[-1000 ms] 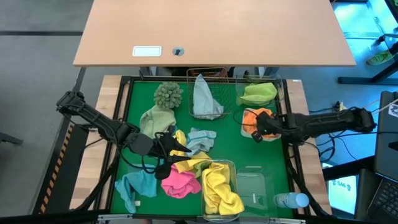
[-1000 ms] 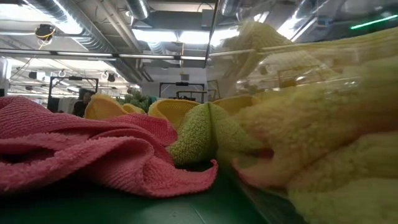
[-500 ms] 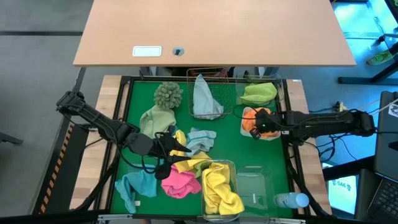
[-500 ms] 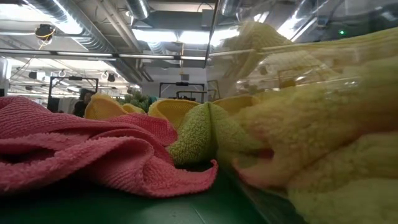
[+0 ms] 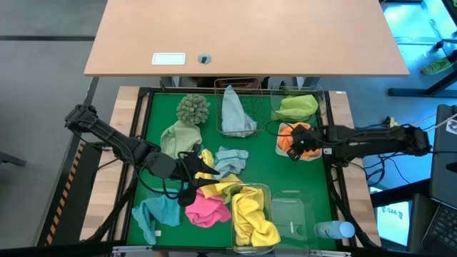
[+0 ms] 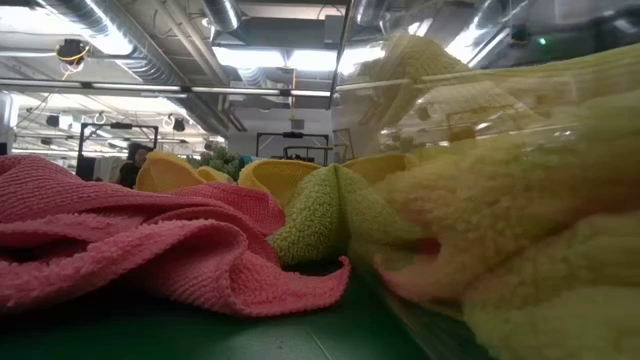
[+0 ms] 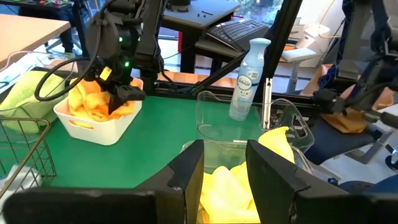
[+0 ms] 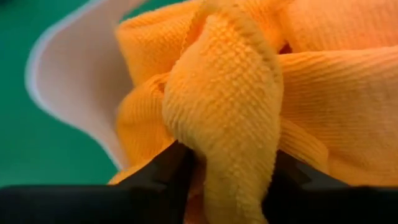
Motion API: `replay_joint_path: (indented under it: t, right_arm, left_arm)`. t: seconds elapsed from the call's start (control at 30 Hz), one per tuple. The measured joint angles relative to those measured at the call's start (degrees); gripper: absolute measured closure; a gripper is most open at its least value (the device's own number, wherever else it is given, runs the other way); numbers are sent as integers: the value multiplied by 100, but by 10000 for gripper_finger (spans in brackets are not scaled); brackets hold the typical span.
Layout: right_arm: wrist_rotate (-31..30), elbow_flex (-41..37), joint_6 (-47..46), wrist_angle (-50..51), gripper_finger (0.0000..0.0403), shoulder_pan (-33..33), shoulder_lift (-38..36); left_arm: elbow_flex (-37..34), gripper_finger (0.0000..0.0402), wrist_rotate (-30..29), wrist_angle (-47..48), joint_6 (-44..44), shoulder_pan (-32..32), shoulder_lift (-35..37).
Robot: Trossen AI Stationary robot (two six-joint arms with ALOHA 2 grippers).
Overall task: Sort microfiber towel by color & place in baskets
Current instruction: Put the orange microfiber towel into the white bin
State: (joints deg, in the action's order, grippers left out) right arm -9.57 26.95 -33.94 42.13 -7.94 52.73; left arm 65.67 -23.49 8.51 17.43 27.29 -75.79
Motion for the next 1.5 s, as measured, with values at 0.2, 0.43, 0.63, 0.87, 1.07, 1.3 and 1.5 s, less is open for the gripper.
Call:
replay_joint_path:
  t: [0.2,0.43,0.63,0.87,1.07,1.3,1.5]
  right_arm:
    - [-52,536,114,379,253,0,0]
    - [-125,991,297,728,252,2,-2]
    - [-135,1253,296,997,252,2,-7]
    - [-133,1264,423,1216,252,2,-7]
    - [-213,1775,432,2019,252,2,-9]
    - [-503,2508,431,2529,252,4,-11]
    - [-1354,2591,371,2617,252,2,-11]
  left_arm:
    - [0,288,0,0,4,0,0]
    - [0,288,0,0,20,0,0]
    - [0,288,0,0,20,0,0]
    - [0,288,0,0,24,0,0]
    - [0,288,0,0,48,0,0]
    - [0,288,0,0,50,2,0]
    - [0,288,0,-2,52,2,0]
